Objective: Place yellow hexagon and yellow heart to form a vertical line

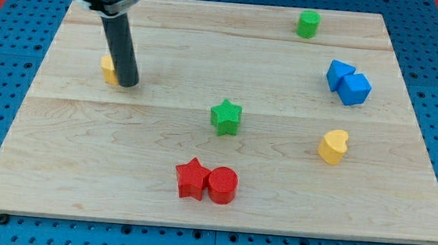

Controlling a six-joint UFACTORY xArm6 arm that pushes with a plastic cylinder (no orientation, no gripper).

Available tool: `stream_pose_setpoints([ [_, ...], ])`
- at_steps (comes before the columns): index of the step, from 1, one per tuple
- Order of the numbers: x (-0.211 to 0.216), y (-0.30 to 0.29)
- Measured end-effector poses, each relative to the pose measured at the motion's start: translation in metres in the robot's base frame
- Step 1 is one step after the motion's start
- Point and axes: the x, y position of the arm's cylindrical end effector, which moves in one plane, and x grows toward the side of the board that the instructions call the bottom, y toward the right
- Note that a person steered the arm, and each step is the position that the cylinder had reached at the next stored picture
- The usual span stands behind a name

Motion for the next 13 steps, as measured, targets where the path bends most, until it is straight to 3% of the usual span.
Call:
stream_pose_setpoints([
  [3, -0.027, -0.067],
  [4, -0.004, 0.024],
  [6, 0.024, 0.270],
  [7, 0.040, 0.353],
  [8, 0.095, 0.373],
  [13, 0.074, 0.160],
])
